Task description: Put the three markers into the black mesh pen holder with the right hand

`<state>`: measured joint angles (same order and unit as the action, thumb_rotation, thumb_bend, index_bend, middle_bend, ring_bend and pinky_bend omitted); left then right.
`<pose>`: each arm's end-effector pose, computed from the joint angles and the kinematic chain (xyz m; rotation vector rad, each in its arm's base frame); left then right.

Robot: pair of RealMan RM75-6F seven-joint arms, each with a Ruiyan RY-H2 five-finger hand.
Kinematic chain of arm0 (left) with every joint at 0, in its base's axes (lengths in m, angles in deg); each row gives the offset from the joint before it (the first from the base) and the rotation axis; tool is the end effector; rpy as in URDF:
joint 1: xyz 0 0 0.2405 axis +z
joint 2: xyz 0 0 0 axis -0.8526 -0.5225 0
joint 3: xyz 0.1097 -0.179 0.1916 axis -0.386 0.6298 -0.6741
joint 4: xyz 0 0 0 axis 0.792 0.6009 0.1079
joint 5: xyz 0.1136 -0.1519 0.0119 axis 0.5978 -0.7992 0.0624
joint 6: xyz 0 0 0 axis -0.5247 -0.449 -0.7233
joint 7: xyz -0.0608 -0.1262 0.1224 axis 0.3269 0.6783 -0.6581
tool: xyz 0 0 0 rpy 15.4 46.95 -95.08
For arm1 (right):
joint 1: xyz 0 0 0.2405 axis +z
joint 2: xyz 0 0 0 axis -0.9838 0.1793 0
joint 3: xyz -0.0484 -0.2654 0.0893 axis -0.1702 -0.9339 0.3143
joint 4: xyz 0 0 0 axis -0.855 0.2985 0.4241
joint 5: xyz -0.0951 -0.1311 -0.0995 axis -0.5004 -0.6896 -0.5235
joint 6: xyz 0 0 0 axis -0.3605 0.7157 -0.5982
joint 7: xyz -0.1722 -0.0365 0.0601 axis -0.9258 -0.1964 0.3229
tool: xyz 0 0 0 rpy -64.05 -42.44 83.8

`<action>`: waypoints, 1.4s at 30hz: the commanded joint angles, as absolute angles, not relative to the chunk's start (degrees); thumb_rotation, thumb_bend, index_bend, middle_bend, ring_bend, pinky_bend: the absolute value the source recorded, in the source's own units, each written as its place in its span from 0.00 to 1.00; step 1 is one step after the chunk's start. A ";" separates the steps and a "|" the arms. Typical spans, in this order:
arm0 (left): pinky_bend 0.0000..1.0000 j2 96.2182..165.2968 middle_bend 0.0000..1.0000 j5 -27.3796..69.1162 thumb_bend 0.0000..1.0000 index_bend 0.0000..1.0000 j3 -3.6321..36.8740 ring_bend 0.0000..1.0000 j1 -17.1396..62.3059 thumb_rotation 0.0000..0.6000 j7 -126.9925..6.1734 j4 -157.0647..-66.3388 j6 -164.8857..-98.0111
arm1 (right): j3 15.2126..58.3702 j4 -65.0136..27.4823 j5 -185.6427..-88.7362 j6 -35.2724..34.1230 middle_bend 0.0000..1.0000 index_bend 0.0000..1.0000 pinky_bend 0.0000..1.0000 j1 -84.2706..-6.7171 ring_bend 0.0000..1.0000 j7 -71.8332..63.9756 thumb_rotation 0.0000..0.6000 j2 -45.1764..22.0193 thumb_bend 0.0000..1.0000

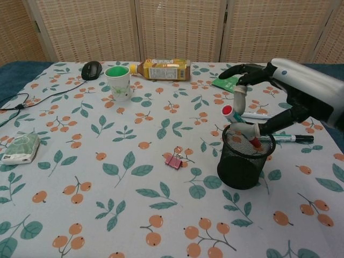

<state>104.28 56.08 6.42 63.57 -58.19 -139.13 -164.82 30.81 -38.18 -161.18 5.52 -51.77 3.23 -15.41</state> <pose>-0.3022 0.1515 0.2316 -1.3451 -0.8759 -0.9850 -0.1652 -0.3059 0.0151 1.7025 -1.2938 1.4366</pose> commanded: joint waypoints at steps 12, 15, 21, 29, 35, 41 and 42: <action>0.22 104.37 0.07 55.53 0.45 0.00 6.58 0.05 63.42 1.00 -58.42 -139.24 -164.28 | 34.13 -47.07 -155.84 2.98 0.00 0.08 0.00 -51.76 0.00 -7.92 1.00 0.94 0.18; 0.22 104.49 0.07 55.30 0.45 0.00 6.68 0.05 63.31 1.00 -58.72 -139.32 -164.01 | 35.05 -49.50 -152.92 -0.03 0.00 0.18 0.00 -50.65 0.00 -12.60 1.00 6.58 0.20; 0.22 105.01 0.07 55.33 0.45 0.00 6.54 0.05 62.89 1.00 -60.05 -139.61 -162.91 | 35.17 -48.66 -148.81 -4.90 0.01 0.31 0.00 -48.14 0.00 -19.37 1.00 9.13 0.20; 0.22 105.15 0.07 55.31 0.45 0.00 6.52 0.05 62.66 1.00 -60.51 -139.59 -162.47 | 33.43 -41.19 -143.41 -9.74 0.03 0.39 0.00 -44.61 0.00 -28.19 1.00 1.34 0.20; 0.22 104.90 0.07 55.69 0.45 0.00 6.39 0.05 62.85 1.00 -59.81 -139.52 -162.99 | 33.03 -33.93 -140.98 -10.72 0.04 0.43 0.00 -42.91 0.00 -30.64 1.00 -6.27 0.21; 0.22 104.65 0.07 55.76 0.45 0.00 6.37 0.05 62.84 1.00 -59.16 -139.32 -163.10 | 33.30 -28.96 -139.87 -11.56 0.06 0.46 0.00 -41.80 0.00 -30.37 1.00 -10.74 0.21; 0.22 104.62 0.07 55.78 0.45 0.00 6.37 0.05 62.82 1.00 -59.08 -139.28 -163.10 | 33.39 -28.44 -139.61 -11.74 0.06 0.46 0.00 -41.60 0.00 -30.44 1.00 -11.16 0.21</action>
<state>104.64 55.76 6.37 62.83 -59.11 -139.30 -163.10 33.26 -29.08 -140.09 -11.34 -42.02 -30.38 -10.54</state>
